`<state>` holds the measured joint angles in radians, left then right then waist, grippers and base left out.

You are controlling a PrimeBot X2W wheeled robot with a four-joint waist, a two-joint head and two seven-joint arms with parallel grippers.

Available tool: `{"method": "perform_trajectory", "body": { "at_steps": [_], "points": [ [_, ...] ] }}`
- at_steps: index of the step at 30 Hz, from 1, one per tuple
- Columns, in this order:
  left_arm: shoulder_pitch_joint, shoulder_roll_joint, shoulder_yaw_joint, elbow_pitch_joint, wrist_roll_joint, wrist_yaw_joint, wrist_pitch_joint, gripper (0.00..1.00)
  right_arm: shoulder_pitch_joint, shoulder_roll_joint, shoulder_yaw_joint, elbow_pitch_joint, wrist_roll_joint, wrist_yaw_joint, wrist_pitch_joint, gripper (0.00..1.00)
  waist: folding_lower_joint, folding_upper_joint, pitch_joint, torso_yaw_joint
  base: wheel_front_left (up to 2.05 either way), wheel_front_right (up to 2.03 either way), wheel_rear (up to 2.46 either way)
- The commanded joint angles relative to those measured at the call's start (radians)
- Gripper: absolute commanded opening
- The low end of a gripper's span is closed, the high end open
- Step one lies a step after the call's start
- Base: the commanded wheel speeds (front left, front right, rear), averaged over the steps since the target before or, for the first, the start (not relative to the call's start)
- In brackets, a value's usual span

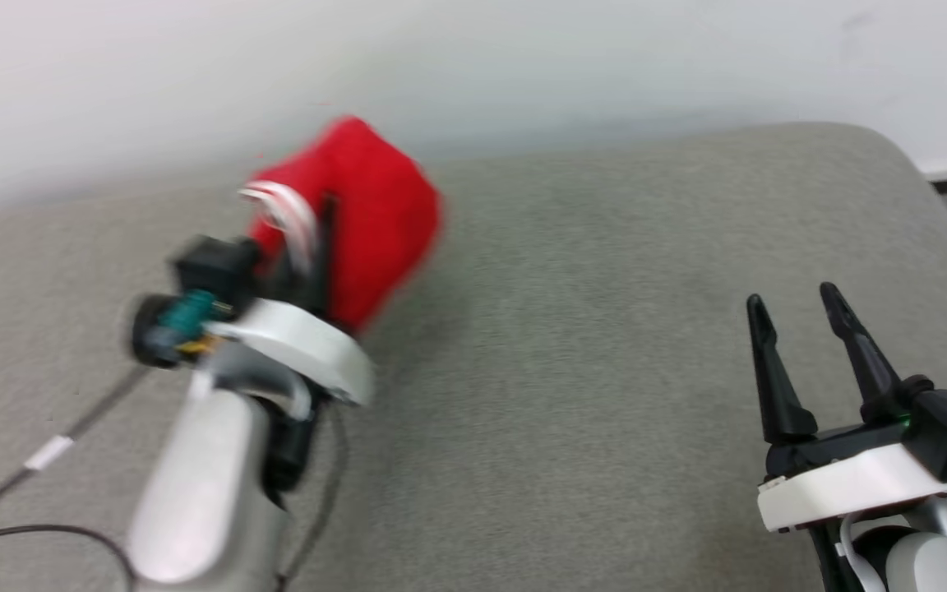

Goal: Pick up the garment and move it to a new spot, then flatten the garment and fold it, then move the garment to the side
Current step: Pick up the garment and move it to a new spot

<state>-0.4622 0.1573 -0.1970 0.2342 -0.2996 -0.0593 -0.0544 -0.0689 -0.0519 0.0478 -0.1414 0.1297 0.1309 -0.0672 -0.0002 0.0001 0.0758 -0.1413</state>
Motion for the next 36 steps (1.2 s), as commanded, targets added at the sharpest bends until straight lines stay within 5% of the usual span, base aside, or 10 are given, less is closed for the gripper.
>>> {"method": "perform_trajectory", "body": {
  "at_steps": [1, 12, 14, 15, 23, 30, 36],
  "points": [
    [0.016, -0.01, -0.014, -0.011, -0.001, -0.005, 0.002, 0.0, 0.014, 0.003, -0.002, -0.005, 0.004, 0.0, 0.002, 1.0, 0.0002, -0.0001, 0.008, -0.035, 0.0, 0.0, 0.0],
    [0.132, -0.091, -0.264, 0.067, -0.003, -0.044, 0.028, 0.0, -0.011, 0.003, -0.011, -0.001, 0.034, 0.0, -0.021, 1.0, 0.0002, -0.0001, 0.112, -0.074, 0.0, 0.0, 0.0],
    [0.143, -0.095, -0.294, 0.105, -0.008, -0.045, 0.031, 0.44, -0.014, 0.002, -0.009, 0.005, 0.036, 0.0, -0.025, 1.0, 0.0002, -0.0001, 0.119, -0.069, 0.0, 0.0, 0.0],
    [0.142, -0.097, -0.309, 0.119, -0.002, -0.047, 0.027, 1.0, -0.016, 0.002, -0.008, 0.008, 0.037, 0.0, -0.027, 1.0, 0.0002, -0.0001, 0.123, -0.065, 0.0, 0.0, 0.0],
    [0.125, -0.102, -0.358, 0.105, -0.002, -0.043, -0.114, 1.0, -0.011, 0.002, -0.013, 0.032, 0.021, 0.0, -0.026, 1.0, 0.0002, -0.0001, 0.077, -0.001, 0.0, 0.0, 0.0],
    [0.154, -0.094, -0.285, 0.041, -0.025, 0.047, -0.173, 1.0, 0.035, 0.002, -0.043, 0.033, 0.001, 0.0, 0.0, 1.0, 0.0002, -0.0001, 0.008, 0.06, 0.0, 0.0, 0.0],
    [0.206, -0.033, -0.168, 0.014, -0.057, 0.135, -0.185, 1.0, 0.064, 0.002, -0.063, 0.035, -0.007, 0.0, 0.021, 1.0, 0.0002, -0.0001, -0.028, 0.085, 0.0, 0.0, 0.0]
  ]
}}
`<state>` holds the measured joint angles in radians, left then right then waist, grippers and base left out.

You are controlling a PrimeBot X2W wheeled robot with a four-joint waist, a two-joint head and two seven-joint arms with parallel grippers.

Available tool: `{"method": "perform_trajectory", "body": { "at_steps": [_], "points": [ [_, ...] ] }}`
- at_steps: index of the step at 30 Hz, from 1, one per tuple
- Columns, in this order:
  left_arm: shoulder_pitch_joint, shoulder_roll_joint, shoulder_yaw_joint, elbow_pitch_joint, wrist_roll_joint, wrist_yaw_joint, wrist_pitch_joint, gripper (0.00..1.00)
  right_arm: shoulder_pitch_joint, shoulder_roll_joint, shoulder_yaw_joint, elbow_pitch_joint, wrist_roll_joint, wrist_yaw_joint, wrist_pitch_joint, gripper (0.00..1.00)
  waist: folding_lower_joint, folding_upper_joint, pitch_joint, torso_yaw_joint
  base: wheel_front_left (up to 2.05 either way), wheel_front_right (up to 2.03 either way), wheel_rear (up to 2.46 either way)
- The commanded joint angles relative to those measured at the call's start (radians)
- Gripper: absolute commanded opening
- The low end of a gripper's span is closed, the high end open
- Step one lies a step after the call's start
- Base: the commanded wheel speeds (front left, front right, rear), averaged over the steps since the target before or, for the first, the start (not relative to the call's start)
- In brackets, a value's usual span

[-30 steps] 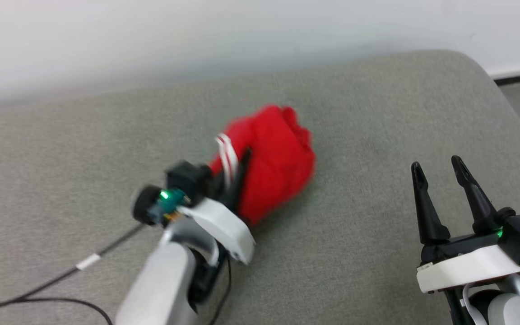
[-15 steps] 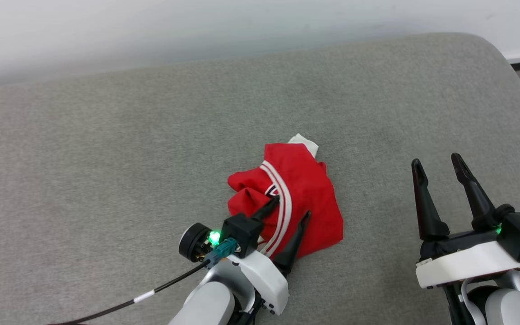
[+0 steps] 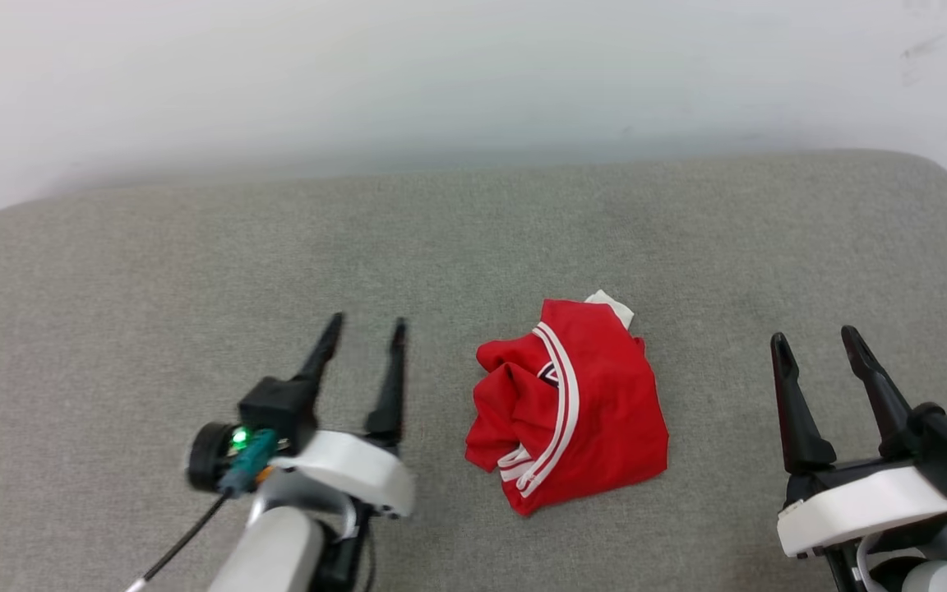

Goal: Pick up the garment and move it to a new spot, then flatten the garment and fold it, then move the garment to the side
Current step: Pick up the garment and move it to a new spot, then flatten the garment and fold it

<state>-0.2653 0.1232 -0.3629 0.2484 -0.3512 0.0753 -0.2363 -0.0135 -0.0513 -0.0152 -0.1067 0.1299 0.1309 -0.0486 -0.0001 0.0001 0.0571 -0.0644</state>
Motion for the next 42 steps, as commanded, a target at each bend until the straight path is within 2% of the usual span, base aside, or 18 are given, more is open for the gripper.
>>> {"method": "perform_trajectory", "body": {
  "at_steps": [1, 6, 12, 26, 32, 33, 39, 40, 42],
  "points": [
    [0.021, 0.017, 0.017, -0.006, -0.009, 0.012, -0.003, 1.0, 0.014, 0.002, -0.002, 0.001, -0.008, 0.0, 0.004, 1.0, 0.0001, -0.0001, -0.015, 0.01, 0.0, 0.0, 0.0],
    [0.092, 0.083, 0.085, -0.04, -0.022, 0.064, 0.016, 1.0, 0.045, 0.002, -0.016, 0.003, -0.025, 0.0, 0.022, 1.0, 0.0001, -0.0001, -0.047, 0.021, 0.0, 0.0, 0.0],
    [0.163, 0.134, 0.11, -0.109, -0.033, 0.081, 0.052, 1.0, 0.078, 0.002, -0.026, -0.007, -0.03, 0.0, 0.04, 1.0, 0.0001, -0.0001, -0.068, 0.025, 0.0, 0.0, 0.0],
    [0.192, 0.144, 0.083, -0.17, -0.027, 0.09, 0.086, 1.0, 0.08, 0.002, -0.026, -0.018, -0.014, 0.0, 0.073, 1.0, 0.0001, -0.0001, -0.071, 0.022, 0.0, 0.0, 0.0],
    [0.168, 0.138, 0.064, -0.182, -0.02, 0.09, 0.088, 1.0, 0.023, 0.002, -0.038, 0.044, 0.05, 0.0, 0.233, 1.0, 0.0001, -0.0001, -0.064, 0.049, 0.0, 0.0, 0.0],
    [0.15, 0.134, 0.052, -0.184, -0.014, 0.083, 0.085, 1.0, -0.036, 0.002, -0.016, 0.083, 0.065, 0.0, 0.376, 1.0, 0.0001, -0.0001, -0.057, 0.075, 0.0, 0.0, 0.0],
    [0.114, 0.113, 0.026, -0.176, -0.012, 0.071, 0.07, 1.0, -0.182, -0.055, 0.123, 0.153, 0.14, 0.0, 0.659, 1.0, 0.0001, -0.0001, -0.024, 0.134, 0.0, 0.0, 0.0],
    [0.099, 0.102, 0.018, -0.167, -0.013, 0.068, 0.06, 1.0, -0.249, -0.079, 0.18, 0.191, 0.174, 0.0, 0.741, 1.0, 0.0001, -0.0001, -0.001, 0.159, 0.0, 0.0, 0.0],
    [0.09, 0.097, 0.013, -0.159, -0.015, 0.064, 0.052, 1.0, -0.288, -0.092, 0.214, 0.221, 0.181, 0.0, 0.774, 1.0, 0.0001, -0.0001, 0.011, 0.171, 0.0, 0.0, 0.0]
  ]
}}
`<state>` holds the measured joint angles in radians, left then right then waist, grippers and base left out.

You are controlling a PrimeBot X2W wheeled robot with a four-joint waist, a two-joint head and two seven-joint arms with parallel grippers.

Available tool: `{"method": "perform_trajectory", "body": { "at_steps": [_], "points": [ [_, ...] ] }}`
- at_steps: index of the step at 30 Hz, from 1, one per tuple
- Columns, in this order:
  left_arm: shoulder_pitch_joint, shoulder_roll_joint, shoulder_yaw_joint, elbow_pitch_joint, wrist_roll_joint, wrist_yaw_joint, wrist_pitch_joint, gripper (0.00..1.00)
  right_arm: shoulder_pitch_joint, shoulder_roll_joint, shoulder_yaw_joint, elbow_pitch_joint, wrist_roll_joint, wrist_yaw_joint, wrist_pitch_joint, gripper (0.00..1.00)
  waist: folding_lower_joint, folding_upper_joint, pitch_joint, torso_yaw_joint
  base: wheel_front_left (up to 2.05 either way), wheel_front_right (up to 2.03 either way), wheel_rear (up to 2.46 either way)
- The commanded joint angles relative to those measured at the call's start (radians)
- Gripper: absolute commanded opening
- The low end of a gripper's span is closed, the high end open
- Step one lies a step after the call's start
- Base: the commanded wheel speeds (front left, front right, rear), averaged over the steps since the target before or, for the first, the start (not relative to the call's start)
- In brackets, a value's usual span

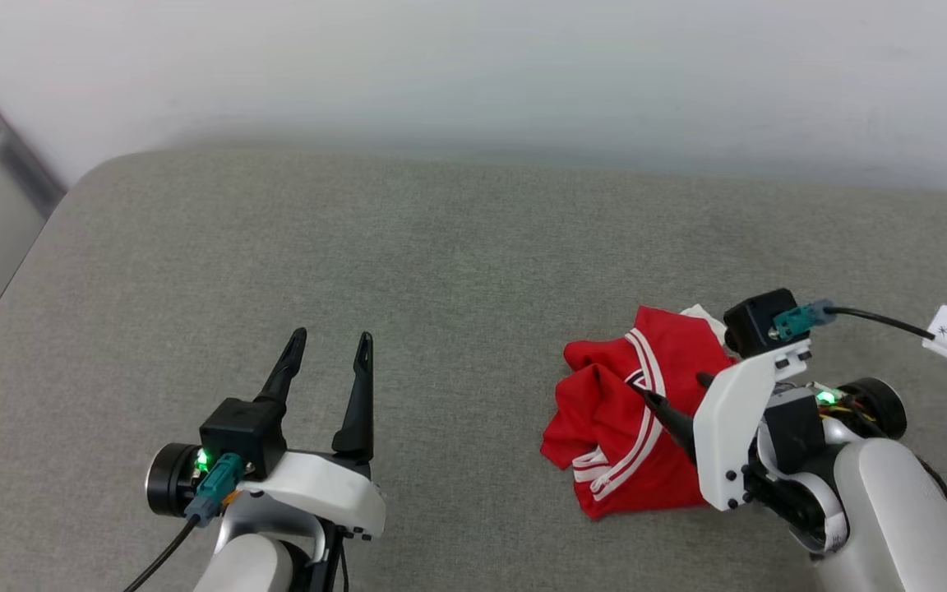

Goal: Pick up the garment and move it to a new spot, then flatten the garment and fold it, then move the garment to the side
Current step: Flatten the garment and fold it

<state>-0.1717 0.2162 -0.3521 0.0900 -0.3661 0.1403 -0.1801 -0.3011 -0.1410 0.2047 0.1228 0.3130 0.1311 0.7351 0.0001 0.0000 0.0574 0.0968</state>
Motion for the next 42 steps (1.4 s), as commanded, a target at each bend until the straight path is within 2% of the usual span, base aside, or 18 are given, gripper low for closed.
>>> {"method": "perform_trajectory", "body": {
  "at_steps": [1, 6, 7, 8, 9, 11, 16, 21, 28, 29, 30, 31, 33, 36, 42],
  "points": [
    [-0.011, -0.001, -0.002, 0.004, -0.001, -0.004, -0.005, 1.0, -0.018, -0.005, 0.003, 0.008, 0.007, -0.001, 0.005, 1.0, -0.0001, 0.0, 0.018, 0.018, 0.0, 0.0, 0.0],
    [-0.031, -0.01, -0.009, 0.029, -0.004, -0.012, -0.019, 1.0, -0.074, -0.031, 0.047, 0.094, 0.019, -0.001, 0.042, 1.0, -0.0001, 0.0, 0.037, 0.031, 0.0, 0.0, 0.0],
    [-0.036, -0.011, -0.008, 0.034, -0.005, -0.014, -0.023, 1.0, -0.081, -0.035, 0.048, 0.106, 0.02, -0.001, 0.048, 0.73, -0.0001, 0.0, 0.039, 0.032, 0.0, 0.0, 0.0],
    [-0.04, -0.012, -0.008, 0.038, -0.006, -0.016, -0.026, 1.0, -0.085, -0.036, 0.048, 0.117, 0.026, -0.001, 0.053, 0.25, -0.0001, 0.0, 0.04, 0.032, 0.0, 0.0, 0.0],
    [-0.041, -0.013, -0.008, 0.041, -0.007, -0.014, -0.027, 1.0, -0.089, -0.04, 0.046, 0.124, 0.027, -0.001, 0.055, 0.0, -0.0001, 0.0, 0.041, 0.03, 0.0, 0.0, 0.0],
    [-0.038, -0.013, -0.007, 0.049, -0.009, -0.012, -0.03, 1.0, -0.091, -0.048, 0.04, 0.128, 0.023, -0.001, 0.054, 0.0, -0.0001, 0.0, 0.039, 0.023, 0.0, 0.0, 0.0],
    [-0.018, -0.002, -0.004, 0.057, -0.014, -0.003, -0.031, 1.0, -0.062, -0.044, -0.053, 0.08, 0.013, -0.001, -0.013, 0.0, -0.0001, 0.0, 0.02, -0.027, 0.0, 0.0, 0.0],
    [-0.007, 0.003, -0.005, 0.051, -0.017, 0.004, -0.024, 1.0, 0.027, 0.004, -0.237, 0.059, 0.02, -0.001, -0.083, 0.0, -0.0001, 0.0, 0.008, -0.062, 0.0, 0.0, 0.0],
    [0.003, 0.013, -0.011, 0.041, -0.023, 0.008, -0.011, 1.0, 0.195, 0.083, -0.547, 0.113, 0.051, -0.001, -0.185, 0.0, -0.0001, 0.0, 0.0, -0.079, 0.0, 0.0, 0.0],
    [0.004, 0.015, -0.011, 0.04, -0.023, 0.009, -0.009, 1.0, 0.215, 0.087, -0.575, 0.132, 0.056, -0.001, -0.199, 0.22, -0.0001, 0.0, -0.001, -0.079, 0.0, 0.0, 0.0],
    [0.006, 0.016, -0.011, 0.039, -0.023, 0.01, -0.007, 1.0, 0.231, 0.09, -0.595, 0.152, 0.057, -0.001, -0.214, 0.56, -0.0001, 0.0, -0.001, -0.08, 0.0, 0.0, 0.0],
    [0.008, 0.017, -0.01, 0.038, -0.023, 0.01, -0.005, 1.0, 0.24, 0.091, -0.602, 0.173, 0.068, -0.001, -0.228, 1.0, -0.0001, 0.0, 0.0, -0.082, 0.0, 0.0, 0.0],
    [0.012, 0.019, -0.009, 0.035, -0.026, 0.013, -0.003, 1.0, 0.247, 0.093, -0.582, 0.22, 0.09, 0.0, -0.272, 1.0, -0.0001, 0.0, 0.002, -0.084, 0.0, 0.0, 0.0],
    [0.022, 0.022, -0.008, 0.036, -0.031, 0.017, -0.001, 1.0, 0.234, 0.09, -0.546, 0.235, 0.103, -0.001, -0.395, 1.0, -0.0001, 0.0, -0.002, -0.089, 0.0, 0.0, 0.0],
    [0.043, 0.022, -0.01, 0.037, -0.038, 0.026, 0.0, 1.0, 0.237, 0.09, -0.479, 0.134, 0.045, -0.001, -0.652, 1.0, -0.0001, 0.0, -0.033, -0.092, 0.0, 0.0, 0.0]
  ]
}}
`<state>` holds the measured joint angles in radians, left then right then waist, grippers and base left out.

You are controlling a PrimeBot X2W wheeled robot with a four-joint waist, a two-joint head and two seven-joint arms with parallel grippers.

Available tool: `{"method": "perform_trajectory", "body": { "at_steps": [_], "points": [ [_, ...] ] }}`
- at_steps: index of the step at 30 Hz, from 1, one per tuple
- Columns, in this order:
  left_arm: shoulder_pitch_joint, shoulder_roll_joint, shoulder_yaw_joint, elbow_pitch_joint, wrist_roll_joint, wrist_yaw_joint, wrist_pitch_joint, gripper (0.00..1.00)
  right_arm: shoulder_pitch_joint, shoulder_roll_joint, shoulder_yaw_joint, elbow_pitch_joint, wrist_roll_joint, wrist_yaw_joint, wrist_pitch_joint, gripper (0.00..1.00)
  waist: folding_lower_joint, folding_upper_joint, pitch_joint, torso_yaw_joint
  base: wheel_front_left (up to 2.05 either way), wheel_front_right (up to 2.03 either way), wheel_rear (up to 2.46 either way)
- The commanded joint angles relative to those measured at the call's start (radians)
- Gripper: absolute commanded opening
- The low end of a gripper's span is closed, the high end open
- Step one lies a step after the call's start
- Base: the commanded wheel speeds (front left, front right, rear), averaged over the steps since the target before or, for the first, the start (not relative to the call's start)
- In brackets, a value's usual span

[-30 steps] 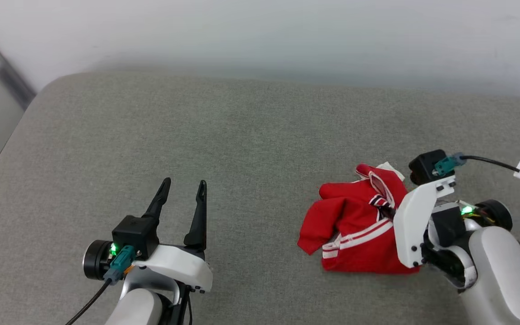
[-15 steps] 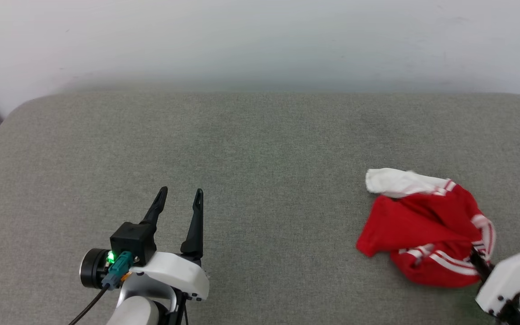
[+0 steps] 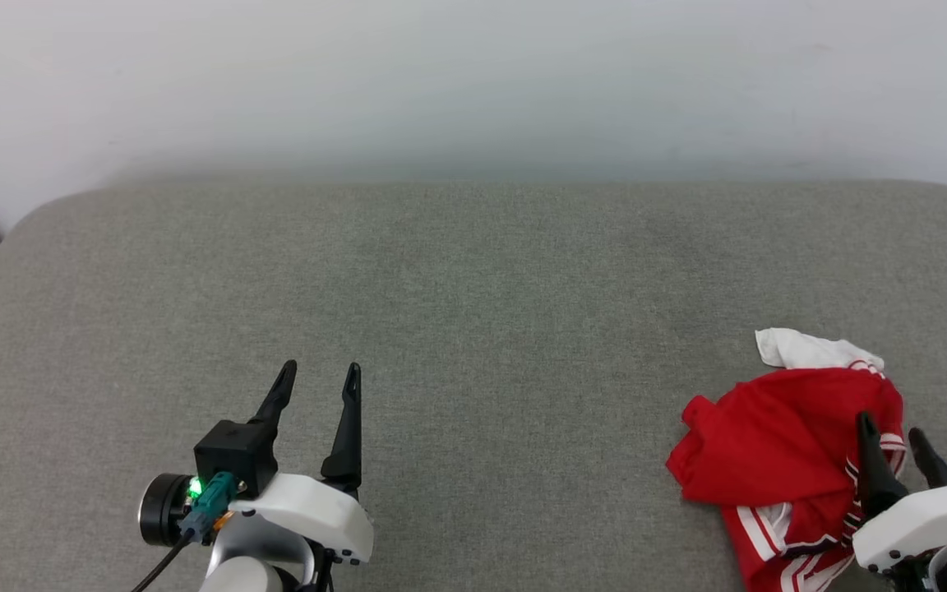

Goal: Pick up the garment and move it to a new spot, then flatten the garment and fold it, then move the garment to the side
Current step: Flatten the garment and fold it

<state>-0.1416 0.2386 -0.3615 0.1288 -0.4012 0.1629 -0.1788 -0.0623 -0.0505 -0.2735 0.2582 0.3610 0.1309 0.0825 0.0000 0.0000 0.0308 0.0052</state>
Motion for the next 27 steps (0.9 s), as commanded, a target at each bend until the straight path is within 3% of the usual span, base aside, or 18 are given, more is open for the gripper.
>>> {"method": "perform_trajectory", "body": {
  "at_steps": [1, 6, 9, 14, 16, 27],
  "points": [
    [0.018, -0.001, -0.001, -0.001, -0.004, 0.006, 0.0, 1.0, 0.005, 0.0, 0.008, -0.02, -0.008, 0.0, -0.021, 1.0, 0.0, 0.0, -0.015, -0.001, 0.0, 0.0, 0.0],
    [0.035, 0.001, -0.004, -0.008, -0.007, 0.016, 0.007, 1.0, 0.035, -0.002, 0.054, -0.127, -0.08, 0.0, 0.023, 1.0, 0.0, 0.0, -0.043, -0.008, 0.0, 0.0, 0.0],
    [0.04, 0.007, -0.004, -0.017, -0.009, 0.019, 0.012, 1.0, 0.037, -0.038, 0.123, -0.177, -0.102, 0.0, 0.184, 1.0, 0.0, 0.0, -0.049, -0.013, 0.0, 0.0, 0.0],
    [0.037, 0.011, -0.012, -0.026, -0.009, 0.015, 0.016, 1.0, -0.002, -0.145, 0.274, -0.247, -0.082, 0.0, 0.551, 1.0, 0.0, 0.0, -0.041, -0.009, 0.0, 0.0, 0.0],
    [0.028, 0.012, -0.012, -0.026, -0.013, 0.012, 0.013, 1.0, -0.015, -0.176, 0.294, -0.247, -0.073, 0.0, 0.625, 1.0, 0.0, 0.0, -0.03, 0.0, 0.0, 0.0, 0.0],
    [-0.025, 0.013, -0.005, -0.028, -0.01, 0.014, -0.01, 1.0, -0.098, -0.239, 0.375, -0.098, -0.046, 0.0, 0.738, 1.0, 0.0, 0.0, 0.068, 0.036, 0.0, 0.0, 0.0]
  ]
}}
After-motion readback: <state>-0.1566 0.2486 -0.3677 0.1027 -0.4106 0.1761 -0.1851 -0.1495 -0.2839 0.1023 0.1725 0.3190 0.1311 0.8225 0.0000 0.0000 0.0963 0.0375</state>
